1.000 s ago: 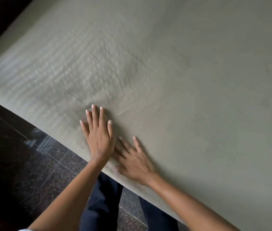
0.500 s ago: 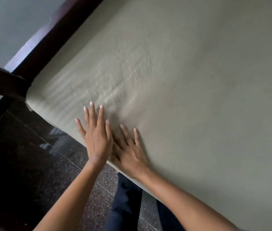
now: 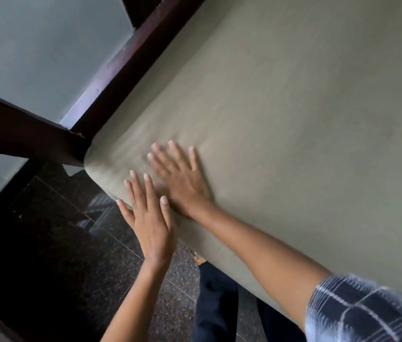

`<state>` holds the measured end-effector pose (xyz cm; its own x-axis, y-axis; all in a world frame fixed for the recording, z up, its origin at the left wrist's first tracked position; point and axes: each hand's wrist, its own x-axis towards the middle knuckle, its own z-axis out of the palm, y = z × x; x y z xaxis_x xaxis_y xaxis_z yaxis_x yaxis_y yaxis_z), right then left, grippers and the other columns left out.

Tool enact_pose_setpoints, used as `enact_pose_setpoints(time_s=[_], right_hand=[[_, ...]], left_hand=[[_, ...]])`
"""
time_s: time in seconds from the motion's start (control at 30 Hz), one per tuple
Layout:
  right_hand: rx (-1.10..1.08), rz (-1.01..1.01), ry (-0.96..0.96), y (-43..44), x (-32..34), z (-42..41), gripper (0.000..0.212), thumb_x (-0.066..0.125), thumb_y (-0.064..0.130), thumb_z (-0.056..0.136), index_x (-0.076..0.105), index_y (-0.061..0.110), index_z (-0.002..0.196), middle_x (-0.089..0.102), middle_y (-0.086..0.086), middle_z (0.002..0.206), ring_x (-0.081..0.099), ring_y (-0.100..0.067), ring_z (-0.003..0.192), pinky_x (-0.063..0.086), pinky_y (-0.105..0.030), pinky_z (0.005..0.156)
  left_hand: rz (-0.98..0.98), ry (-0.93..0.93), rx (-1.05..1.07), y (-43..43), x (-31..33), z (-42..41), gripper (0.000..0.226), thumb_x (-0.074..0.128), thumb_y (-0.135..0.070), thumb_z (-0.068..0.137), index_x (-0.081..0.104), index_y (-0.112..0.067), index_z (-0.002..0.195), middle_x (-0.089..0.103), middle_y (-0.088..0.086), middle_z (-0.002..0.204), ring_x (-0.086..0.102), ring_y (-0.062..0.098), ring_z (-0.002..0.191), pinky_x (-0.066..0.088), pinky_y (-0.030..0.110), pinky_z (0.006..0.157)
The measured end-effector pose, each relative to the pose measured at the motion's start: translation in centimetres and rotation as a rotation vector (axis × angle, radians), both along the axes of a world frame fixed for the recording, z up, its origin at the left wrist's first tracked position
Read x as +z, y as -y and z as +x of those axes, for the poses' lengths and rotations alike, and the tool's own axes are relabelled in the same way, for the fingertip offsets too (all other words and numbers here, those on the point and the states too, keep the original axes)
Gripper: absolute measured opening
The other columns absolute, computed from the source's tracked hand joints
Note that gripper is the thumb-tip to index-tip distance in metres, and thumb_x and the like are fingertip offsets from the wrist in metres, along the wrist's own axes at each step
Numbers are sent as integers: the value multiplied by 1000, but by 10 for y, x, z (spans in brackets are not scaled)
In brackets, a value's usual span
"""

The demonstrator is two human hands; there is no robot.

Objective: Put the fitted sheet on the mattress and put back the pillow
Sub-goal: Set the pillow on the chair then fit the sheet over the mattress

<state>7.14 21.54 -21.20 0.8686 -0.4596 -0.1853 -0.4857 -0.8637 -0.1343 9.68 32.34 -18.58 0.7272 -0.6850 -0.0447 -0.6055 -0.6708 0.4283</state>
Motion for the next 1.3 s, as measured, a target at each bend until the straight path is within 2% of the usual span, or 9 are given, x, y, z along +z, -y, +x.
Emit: enact_pose_setpoints(time_s=[0.17, 0.27, 0.4, 0.53, 0.73, 0.87, 1.0, 1.13, 1.3], right_hand=[[277, 81, 135, -24, 19, -38, 63, 38, 39, 93, 19, 21, 150, 17, -1, 158, 7, -21, 147, 8, -52, 116], [-149, 87, 298, 9, 9, -107, 58, 27, 50, 95, 27, 21, 145, 28, -5, 154, 16, -24, 144, 8, -50, 114], [-564, -13, 75, 44, -14, -211, 65, 33, 53, 90, 23, 24, 146, 25, -5, 155, 19, -30, 143, 14, -56, 111], [-309, 6, 46, -44, -23, -220, 62, 34, 48, 90, 25, 19, 144, 21, -8, 154, 17, -41, 141, 20, -64, 107], [26, 129, 116, -137, 9, -282, 56, 34, 51, 94, 29, 27, 145, 31, 5, 152, 28, -23, 141, 14, -57, 113], [-423, 24, 160, -69, 1, -387, 54, 26, 46, 97, 46, 15, 137, 42, -10, 146, 35, -34, 136, 8, -56, 113], [-985, 6, 47, -17, -16, -509, 63, 40, 49, 89, 44, 12, 140, 37, -8, 150, 31, -32, 139, 24, -60, 108], [-1558, 77, -89, -101, -20, -590, 79, 25, 62, 90, 26, 8, 148, 19, -7, 157, 15, -22, 146, 8, -50, 116], [-1832, 171, -76, -217, 9, -634, 80, 12, 63, 93, 10, 7, 151, -4, -7, 159, -5, -20, 146, -7, -46, 116]], left_hand=[[15, 20, -170, -6, 17, -4, 57, 14, -41, 100, 24, -13, 148, 14, 9, 157, 6, 23, 146, -7, 44, 117], [56, 26, -361, 1, 17, -30, 53, 15, -38, 100, 18, -17, 149, 12, 5, 158, 5, 22, 146, -9, 44, 117], [76, -26, -514, 13, 13, -66, 50, 20, -34, 100, 24, -18, 147, 18, 4, 157, 6, 22, 146, -7, 45, 117], [107, 10, -722, 33, 9, -100, 49, 21, -33, 100, 33, -17, 144, 27, 7, 154, 15, 25, 144, -1, 47, 116], [169, 111, -1135, 54, 7, -165, 49, 30, -30, 95, 33, -16, 142, 34, 10, 150, 20, 26, 141, 7, 47, 115], [208, 134, -1220, 58, 7, -219, 52, 14, -36, 101, 32, -13, 143, 30, 11, 152, 19, 27, 142, 5, 45, 115], [222, 124, -1290, 55, 3, -293, 55, 12, -38, 101, 33, -10, 144, 27, 13, 152, 18, 28, 142, 2, 44, 116], [241, 139, -1434, 53, 3, -383, 55, 11, -38, 101, 31, -10, 144, 28, 12, 152, 17, 28, 142, 5, 45, 115], [300, 161, -1606, 53, 3, -499, 55, 8, -38, 101, 28, -12, 144, 30, 12, 152, 17, 28, 142, 6, 46, 115]])
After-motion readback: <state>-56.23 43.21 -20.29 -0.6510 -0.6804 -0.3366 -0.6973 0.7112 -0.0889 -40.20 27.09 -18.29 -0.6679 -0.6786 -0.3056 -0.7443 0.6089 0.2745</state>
